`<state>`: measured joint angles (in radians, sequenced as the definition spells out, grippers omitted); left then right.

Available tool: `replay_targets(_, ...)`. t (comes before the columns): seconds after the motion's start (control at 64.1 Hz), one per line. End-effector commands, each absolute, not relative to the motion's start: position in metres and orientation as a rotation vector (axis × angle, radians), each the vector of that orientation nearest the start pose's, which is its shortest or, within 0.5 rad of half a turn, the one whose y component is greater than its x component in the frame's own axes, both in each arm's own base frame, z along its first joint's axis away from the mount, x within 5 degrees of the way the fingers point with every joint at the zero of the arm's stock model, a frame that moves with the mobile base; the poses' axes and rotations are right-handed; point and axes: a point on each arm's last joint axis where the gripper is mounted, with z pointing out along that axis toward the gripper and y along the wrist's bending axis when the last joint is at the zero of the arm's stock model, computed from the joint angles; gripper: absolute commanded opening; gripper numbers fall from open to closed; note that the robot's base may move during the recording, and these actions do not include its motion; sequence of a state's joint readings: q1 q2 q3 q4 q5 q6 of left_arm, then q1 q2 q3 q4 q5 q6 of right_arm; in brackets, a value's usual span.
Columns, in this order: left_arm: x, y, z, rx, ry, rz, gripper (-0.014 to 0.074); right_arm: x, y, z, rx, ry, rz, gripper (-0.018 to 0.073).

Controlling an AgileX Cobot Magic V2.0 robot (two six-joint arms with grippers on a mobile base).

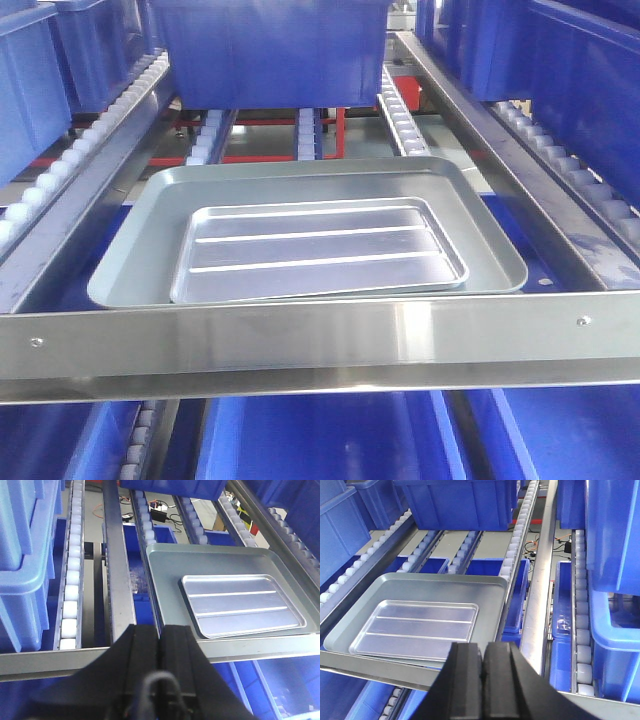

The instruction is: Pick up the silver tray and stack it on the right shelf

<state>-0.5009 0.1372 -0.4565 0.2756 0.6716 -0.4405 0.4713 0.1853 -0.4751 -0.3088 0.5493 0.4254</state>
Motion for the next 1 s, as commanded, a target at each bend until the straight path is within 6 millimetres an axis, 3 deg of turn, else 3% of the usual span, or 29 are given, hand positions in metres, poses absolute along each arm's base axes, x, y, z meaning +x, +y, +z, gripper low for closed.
replay_targets(0.0, 0.036, -0.004, 0.314, 0.142, 1.731, -0.396, -0.0101, 0.045, 0.007, 0.327, -0.175, 1.628, 0.324, 0.0056)
replay_targets(0.468, 0.035, -0.006, 0.312, 0.133, 1.757, -0.438, -0.0101, 0.045, 0.007, 0.327, -0.175, 1.628, 0.324, 0.0056)
replay_targets(0.609, 0.031, -0.013, 0.309, 0.317, 1.768, -0.381, -0.0101, 0.045, 0.007, 0.327, -0.175, 1.628, 0.324, 0.0056)
replay_targets(0.811, 0.035, -0.013, 0.308, 0.195, 1.651, -0.246, -0.0101, 0.045, 0.007, 0.327, -0.175, 1.628, 0.324, 0.0056)
replay_targets(0.983, 0.038, -0.006, 0.275, 0.015, 1.486, -0.129, -0.0101, 0.045, 0.007, 0.327, -0.175, 1.628, 0.324, 0.0056)
